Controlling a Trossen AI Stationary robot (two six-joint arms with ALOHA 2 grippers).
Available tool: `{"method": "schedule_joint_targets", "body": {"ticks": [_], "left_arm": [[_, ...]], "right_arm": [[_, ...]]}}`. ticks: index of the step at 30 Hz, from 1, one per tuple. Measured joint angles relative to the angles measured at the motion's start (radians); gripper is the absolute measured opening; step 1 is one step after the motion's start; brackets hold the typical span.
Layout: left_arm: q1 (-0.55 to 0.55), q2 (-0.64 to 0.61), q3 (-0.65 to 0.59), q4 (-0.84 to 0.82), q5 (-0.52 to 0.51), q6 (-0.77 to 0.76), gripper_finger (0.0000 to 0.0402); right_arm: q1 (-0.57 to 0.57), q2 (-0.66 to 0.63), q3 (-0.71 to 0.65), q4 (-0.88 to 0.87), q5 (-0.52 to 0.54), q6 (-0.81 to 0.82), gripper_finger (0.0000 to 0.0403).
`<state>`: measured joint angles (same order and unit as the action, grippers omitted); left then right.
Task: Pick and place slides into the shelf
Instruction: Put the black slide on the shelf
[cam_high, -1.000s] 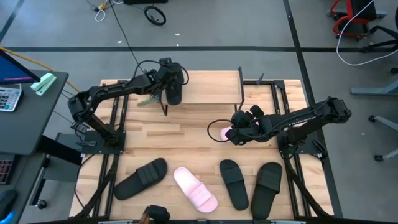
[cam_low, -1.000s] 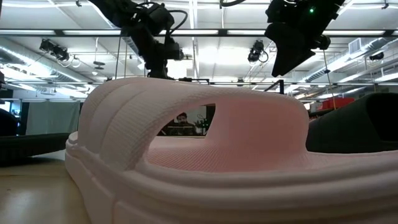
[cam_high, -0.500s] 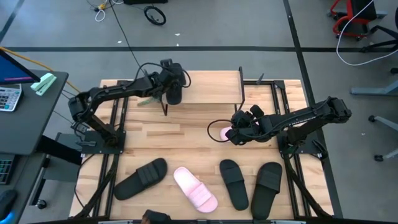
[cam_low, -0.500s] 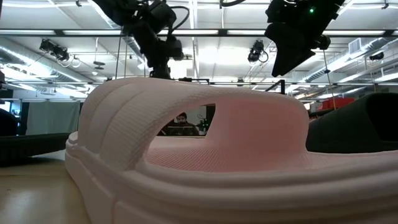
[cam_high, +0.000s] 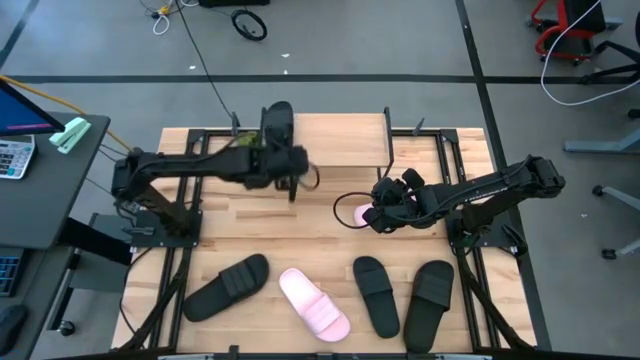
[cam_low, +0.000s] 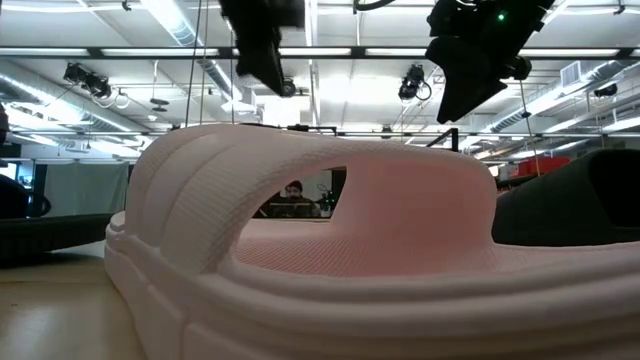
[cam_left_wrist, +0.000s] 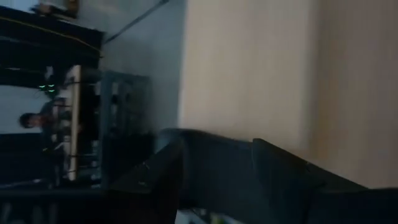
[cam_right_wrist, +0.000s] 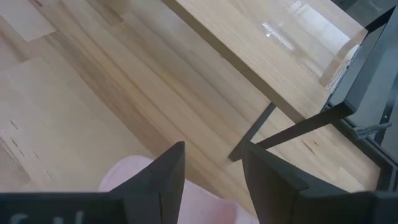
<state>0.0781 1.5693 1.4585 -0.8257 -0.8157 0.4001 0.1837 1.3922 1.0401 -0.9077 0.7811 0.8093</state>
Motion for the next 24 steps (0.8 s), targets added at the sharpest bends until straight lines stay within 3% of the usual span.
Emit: {"method": "schedule_joint_targets", "body": {"ticks": [3,7,10,17,24], "left_arm": [[-0.109,0.000,0.066,-0.219,0.027,-0.222,0.0184],[-0.262,0.000,0.099,-0.483,0.260,-0.551,0.0177],[-0.399,0.000,0.053,-0.585,0.377,-0.702,0.0177],[-0.719,0.000,-0.128,-0.550,0.534,-0.900,0.0195],[-0.981,0.001,-0.232,-0.463,0.553,-1.122,0.0187]], "right_arm": [[0.003,0.000,-0.009,0.011,0.001,0.004,0.0165],[0.003,0.000,-0.041,0.022,-0.005,0.008,0.0165],[0.003,0.000,-0.080,0.033,-0.005,0.010,0.0165],[0.003,0.000,-0.208,0.146,-0.008,0.010,0.0165],[0.003,0.000,-0.345,0.314,-0.009,0.012,0.0165]]}}
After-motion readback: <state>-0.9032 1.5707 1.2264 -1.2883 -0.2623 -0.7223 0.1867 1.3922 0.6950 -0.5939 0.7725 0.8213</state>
